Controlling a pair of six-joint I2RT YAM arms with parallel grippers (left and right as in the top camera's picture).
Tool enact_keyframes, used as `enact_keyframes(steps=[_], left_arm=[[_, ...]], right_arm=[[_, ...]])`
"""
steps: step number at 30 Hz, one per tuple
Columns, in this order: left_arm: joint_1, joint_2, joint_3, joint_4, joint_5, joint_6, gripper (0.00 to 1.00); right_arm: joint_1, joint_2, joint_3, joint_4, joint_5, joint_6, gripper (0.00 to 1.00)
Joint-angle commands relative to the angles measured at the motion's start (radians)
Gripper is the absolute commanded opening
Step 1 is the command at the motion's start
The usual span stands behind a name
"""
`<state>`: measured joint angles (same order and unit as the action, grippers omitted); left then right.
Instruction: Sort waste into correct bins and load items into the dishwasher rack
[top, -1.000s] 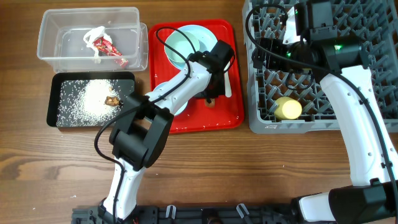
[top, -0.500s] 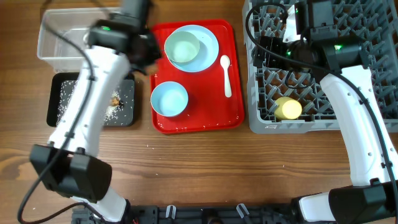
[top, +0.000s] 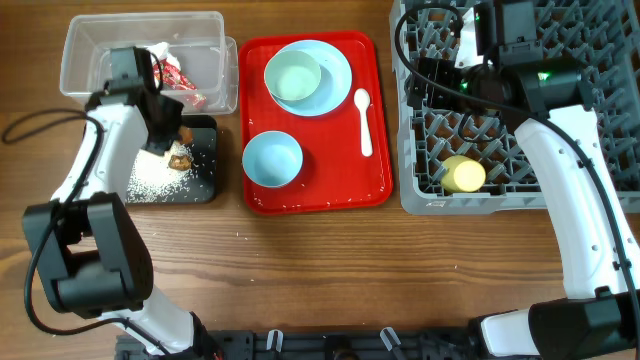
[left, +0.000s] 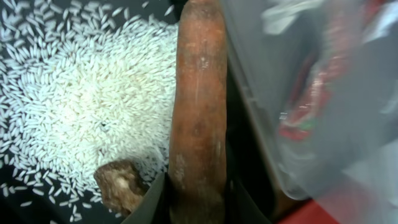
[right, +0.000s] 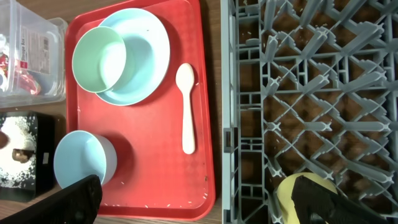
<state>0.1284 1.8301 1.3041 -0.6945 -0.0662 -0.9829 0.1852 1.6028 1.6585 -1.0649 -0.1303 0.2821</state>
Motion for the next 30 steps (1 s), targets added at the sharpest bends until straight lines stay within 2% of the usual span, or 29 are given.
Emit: enact_keyframes(steps=[1, 2, 3, 5, 7, 9, 12, 16, 20, 25, 30], left_arm=[[0.01, -0.001, -0.094, 0.064, -0.015, -0.044, 0.17], [0.01, -0.001, -0.107, 0.068, -0.015, -0.044, 0.19], [0.01, -0.001, -0.109, 0.065, -0.015, -0.043, 0.25], [0.01, -0.001, -0.109, 0.066, -0.014, -0.043, 0.46], [0.01, -0.005, -0.109, 0.067, -0.014, -0.042, 0.55], [0.01, -0.024, -0.098, 0.066, -0.009, 0.016, 0.57], [0.008, -0.108, -0.042, 0.026, 0.056, 0.226, 0.58], [-0.016, -0.274, -0.021, 0.004, 0.224, 0.516, 0.59], [-0.072, -0.393, -0.021, -0.068, 0.222, 0.628, 0.61], [-0.084, -0.399, -0.021, -0.133, 0.214, 0.635, 0.62], [-0.084, -0.396, -0.021, -0.129, 0.173, 0.635, 0.66]], right_arm=[[0.0, 0.011, 0.008, 0.001, -0.006, -0.02, 1.0], [0.0, 0.011, 0.008, 0.0, -0.006, -0.02, 1.0], [0.0, 0.011, 0.008, 0.0, -0.006, -0.02, 1.0], [0.0, 0.011, 0.008, 0.0, -0.006, -0.02, 1.0], [0.0, 0.011, 0.008, 0.001, -0.005, -0.021, 1.0], [0.0, 0.011, 0.008, 0.001, -0.005, -0.02, 1.0], [0.0, 0.011, 0.008, 0.003, -0.005, -0.02, 1.0], [0.0, 0.011, 0.008, 0.018, -0.03, -0.021, 1.0], [0.021, 0.011, -0.001, 0.09, -0.187, -0.014, 0.99], [0.158, 0.067, -0.048, 0.208, -0.174, 0.138, 0.88], [0.323, 0.253, -0.05, 0.275, -0.116, 0.273, 0.82]])
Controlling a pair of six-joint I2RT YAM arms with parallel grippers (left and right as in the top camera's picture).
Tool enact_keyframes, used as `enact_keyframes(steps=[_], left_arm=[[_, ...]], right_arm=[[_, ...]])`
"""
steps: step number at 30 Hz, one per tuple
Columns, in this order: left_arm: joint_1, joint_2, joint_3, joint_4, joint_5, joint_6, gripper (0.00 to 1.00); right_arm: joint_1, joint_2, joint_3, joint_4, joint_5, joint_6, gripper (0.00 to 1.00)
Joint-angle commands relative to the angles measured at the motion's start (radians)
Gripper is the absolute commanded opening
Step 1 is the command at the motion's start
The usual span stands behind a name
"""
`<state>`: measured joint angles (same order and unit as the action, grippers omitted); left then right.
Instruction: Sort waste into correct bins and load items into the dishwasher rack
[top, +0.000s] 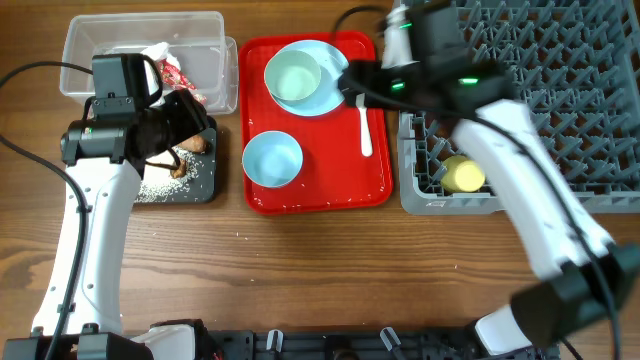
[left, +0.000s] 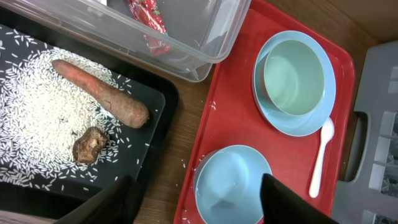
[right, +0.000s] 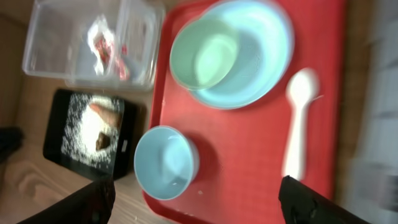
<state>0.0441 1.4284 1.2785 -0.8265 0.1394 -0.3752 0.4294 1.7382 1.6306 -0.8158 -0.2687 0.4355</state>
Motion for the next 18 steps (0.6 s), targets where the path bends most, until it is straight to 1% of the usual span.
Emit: enact_keyframes(steps=[1, 3, 4, 5, 7, 9, 10, 11, 12, 13, 15, 16, 18], left_arm=[[0.0, 0.006, 0.005, 0.002, -0.053, 0.027, 0.66], [0.0, 0.006, 0.005, 0.002, -0.076, 0.027, 0.67], [0.0, 0.006, 0.005, 0.002, -0.089, 0.027, 0.68], [0.0, 0.006, 0.005, 0.002, -0.098, 0.027, 0.68], [0.0, 0.006, 0.005, 0.002, -0.113, 0.028, 0.69], [0.0, 0.006, 0.005, 0.002, -0.131, 0.027, 0.81], [0.0, 0.006, 0.005, 0.002, -0.134, 0.027, 0.89], [0.0, 0.006, 0.005, 0.002, -0.134, 0.027, 0.96], [0.0, 0.006, 0.005, 0.002, -0.134, 0.028, 1.0], [0.0, 0.006, 0.005, 0.002, -0.134, 0.028, 1.0], [0.0, 0.006, 0.005, 0.002, -0.134, 0.028, 1.0], [0.0, 0.006, 0.005, 0.002, -0.134, 0.027, 1.0], [0.0, 0.006, 0.005, 0.002, -0.134, 0.028, 1.0]], right_arm=[[0.102, 0.152, -0.022, 0.041, 0.023, 0.136, 0.79], [0.141, 0.23, -0.022, 0.069, 0.024, 0.175, 0.72], [0.156, 0.27, -0.022, 0.079, 0.024, 0.18, 0.65], [0.163, 0.294, -0.022, 0.079, 0.026, 0.194, 0.61], [0.172, 0.345, -0.022, 0.077, 0.028, 0.201, 0.59], [0.177, 0.387, -0.022, 0.079, 0.023, 0.2, 0.54], [0.18, 0.403, -0.022, 0.079, 0.024, 0.199, 0.5], [0.181, 0.415, -0.022, 0.079, 0.024, 0.2, 0.44], [0.181, 0.417, -0.022, 0.08, 0.024, 0.2, 0.38], [0.181, 0.419, -0.022, 0.084, 0.025, 0.194, 0.29], [0.181, 0.419, -0.022, 0.092, 0.024, 0.195, 0.18], [0.179, 0.419, -0.022, 0.094, 0.025, 0.194, 0.04], [0.178, 0.417, -0.021, 0.09, 0.025, 0.193, 0.04]])
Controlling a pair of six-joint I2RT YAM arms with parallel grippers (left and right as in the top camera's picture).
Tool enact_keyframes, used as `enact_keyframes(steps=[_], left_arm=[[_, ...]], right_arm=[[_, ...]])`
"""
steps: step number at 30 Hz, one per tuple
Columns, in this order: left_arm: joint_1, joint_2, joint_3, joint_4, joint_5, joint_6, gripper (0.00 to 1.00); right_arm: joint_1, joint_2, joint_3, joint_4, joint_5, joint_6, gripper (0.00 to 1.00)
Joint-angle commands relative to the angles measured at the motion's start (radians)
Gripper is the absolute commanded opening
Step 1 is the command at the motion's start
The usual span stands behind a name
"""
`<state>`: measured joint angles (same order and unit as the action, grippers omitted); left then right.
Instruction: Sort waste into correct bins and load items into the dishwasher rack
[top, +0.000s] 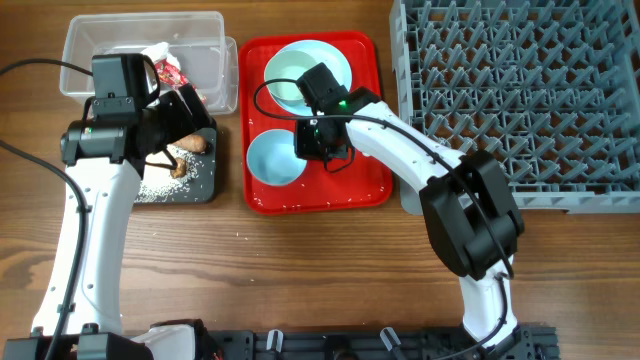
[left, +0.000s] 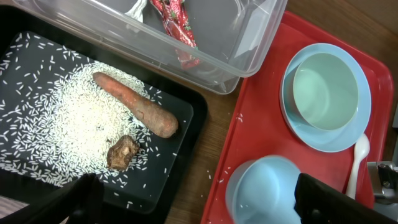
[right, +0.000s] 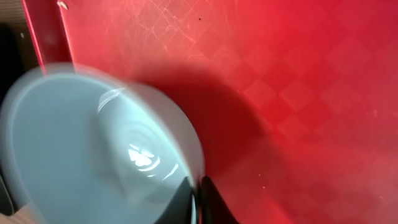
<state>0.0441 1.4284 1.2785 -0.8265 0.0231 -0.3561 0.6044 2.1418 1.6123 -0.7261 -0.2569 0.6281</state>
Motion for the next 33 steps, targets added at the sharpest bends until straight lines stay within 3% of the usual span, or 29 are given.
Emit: enact_keyframes(steps=[1, 8, 13, 15, 18, 22, 23, 26, 31, 33], left_arm=[[0.0, 0.006, 0.005, 0.002, -0.017, 0.009, 1.0], [0.0, 0.006, 0.005, 0.002, -0.017, 0.009, 1.0], [0.0, 0.006, 0.005, 0.002, -0.017, 0.008, 1.0], [0.0, 0.006, 0.005, 0.002, -0.017, 0.009, 1.0], [0.0, 0.006, 0.005, 0.002, -0.017, 0.009, 1.0], [0.0, 0.006, 0.005, 0.002, -0.017, 0.009, 1.0], [0.0, 0.006, 0.005, 0.002, -0.017, 0.009, 1.0], [0.0, 0.006, 0.005, 0.002, -0.017, 0.009, 1.0], [0.0, 0.006, 0.005, 0.002, -0.017, 0.009, 1.0], [0.0, 0.006, 0.005, 0.002, -0.017, 0.009, 1.0]], right_arm=[[0.002, 0.006, 0.0, -0.006, 0.017, 0.0, 0.04], [-0.091, -0.262, 0.039, -0.158, 0.185, -0.079, 0.04], [-0.198, -0.558, 0.039, -0.182, 0.678, -0.079, 0.04], [-0.223, -0.597, 0.039, -0.172, 0.894, -0.082, 0.04], [-0.266, -0.581, 0.037, -0.082, 1.186, -0.207, 0.04], [-0.305, -0.459, 0.037, 0.247, 1.378, -0.594, 0.05], [-0.309, -0.395, 0.037, 0.426, 1.419, -0.783, 0.04], [-0.309, -0.259, 0.037, 0.769, 1.432, -1.149, 0.04], [-0.309, -0.058, 0.037, 1.157, 1.435, -1.508, 0.04], [-0.312, 0.013, 0.037, 1.223, 1.433, -1.604, 0.04]])
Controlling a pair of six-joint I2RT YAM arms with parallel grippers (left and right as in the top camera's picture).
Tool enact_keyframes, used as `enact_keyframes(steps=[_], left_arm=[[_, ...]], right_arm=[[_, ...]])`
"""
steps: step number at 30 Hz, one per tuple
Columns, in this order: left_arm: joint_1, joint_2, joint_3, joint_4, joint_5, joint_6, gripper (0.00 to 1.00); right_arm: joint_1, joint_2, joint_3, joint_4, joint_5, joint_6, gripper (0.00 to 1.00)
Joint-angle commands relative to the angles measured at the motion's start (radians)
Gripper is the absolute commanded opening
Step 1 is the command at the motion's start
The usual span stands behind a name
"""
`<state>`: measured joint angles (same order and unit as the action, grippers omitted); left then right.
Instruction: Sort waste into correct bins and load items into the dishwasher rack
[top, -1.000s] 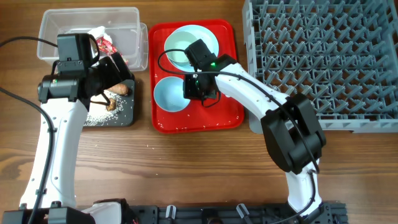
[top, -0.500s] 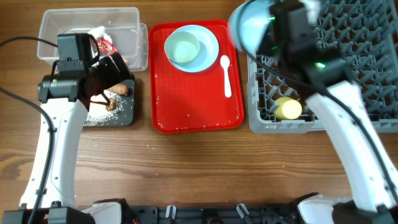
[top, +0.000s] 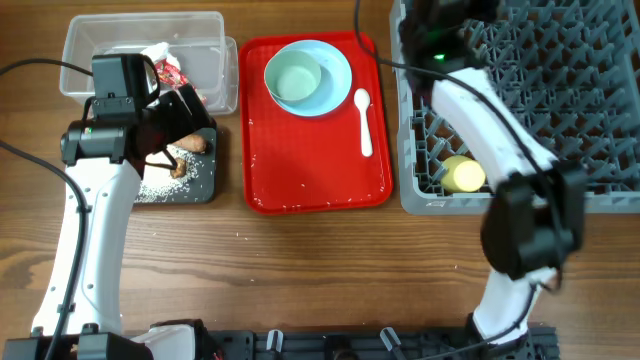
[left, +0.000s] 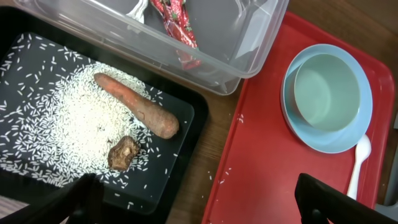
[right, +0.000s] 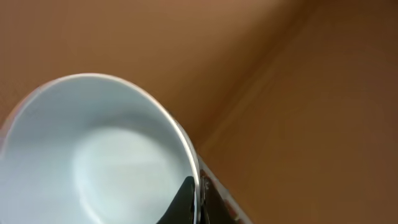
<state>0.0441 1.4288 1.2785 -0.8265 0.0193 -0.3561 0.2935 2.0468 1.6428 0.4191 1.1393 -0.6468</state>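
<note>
My right gripper (right: 198, 193) is shut on the rim of a light blue bowl (right: 99, 155), held up against a plain brown background. In the overhead view that arm reaches to the far left corner of the grey dish rack (top: 600, 150); the bowl itself is hidden there. A green bowl (top: 293, 76) sits on a blue plate, with a white spoon (top: 364, 120) beside it, on the red tray (top: 315, 160). My left gripper (left: 202, 208) hangs open above the black tray's (left: 37, 186) right edge. A carrot (left: 137, 112) and a brown lump (left: 123, 152) lie in rice there.
A clear plastic bin (top: 100, 50) with a red wrapper (left: 177, 31) stands behind the black tray. A yellow cup (top: 463, 174) lies in the rack's front left corner. Rice grains are scattered on the wood and on the red tray's left side.
The light blue bowl has left the red tray. My right gripper, still shut on its rim, is now up at the rack's far left corner. The left arm has not moved.
My left gripper was shut on the carrot low over the rice, with the right arm at the rack. Then the carrot lay on the rice, the left gripper open above it, the right arm over the red tray. The right gripper then gripped the blue bowl's rim; now holds it by the rack.
</note>
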Motion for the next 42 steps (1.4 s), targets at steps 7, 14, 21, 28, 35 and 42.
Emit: enact_keyframes(steps=[7, 14, 21, 28, 35, 42], left_arm=[[0.0, 0.006, 0.005, 0.002, -0.013, 0.009, 1.0], [0.0, 0.006, 0.005, 0.002, -0.013, 0.008, 1.0], [0.0, 0.006, 0.005, 0.002, -0.013, 0.009, 1.0], [0.0, 0.006, 0.005, 0.002, -0.013, 0.009, 1.0], [0.0, 0.006, 0.005, 0.002, -0.013, 0.009, 1.0], [0.0, 0.006, 0.005, 0.002, -0.013, 0.009, 1.0]], right_arm=[[-0.01, 0.258, 0.006, 0.106, 0.034, -0.336, 0.04], [0.018, 0.265, 0.005, 0.097, 0.002, -0.318, 0.04], [0.067, 0.265, 0.005, 0.084, -0.037, -0.319, 0.05], [0.092, 0.264, 0.005, 0.066, -0.034, -0.335, 0.88], [0.157, 0.209, 0.005, 0.289, -0.085, -0.363, 1.0], [0.243, 0.069, 0.005, -0.201, -0.402, 0.142, 1.0]])
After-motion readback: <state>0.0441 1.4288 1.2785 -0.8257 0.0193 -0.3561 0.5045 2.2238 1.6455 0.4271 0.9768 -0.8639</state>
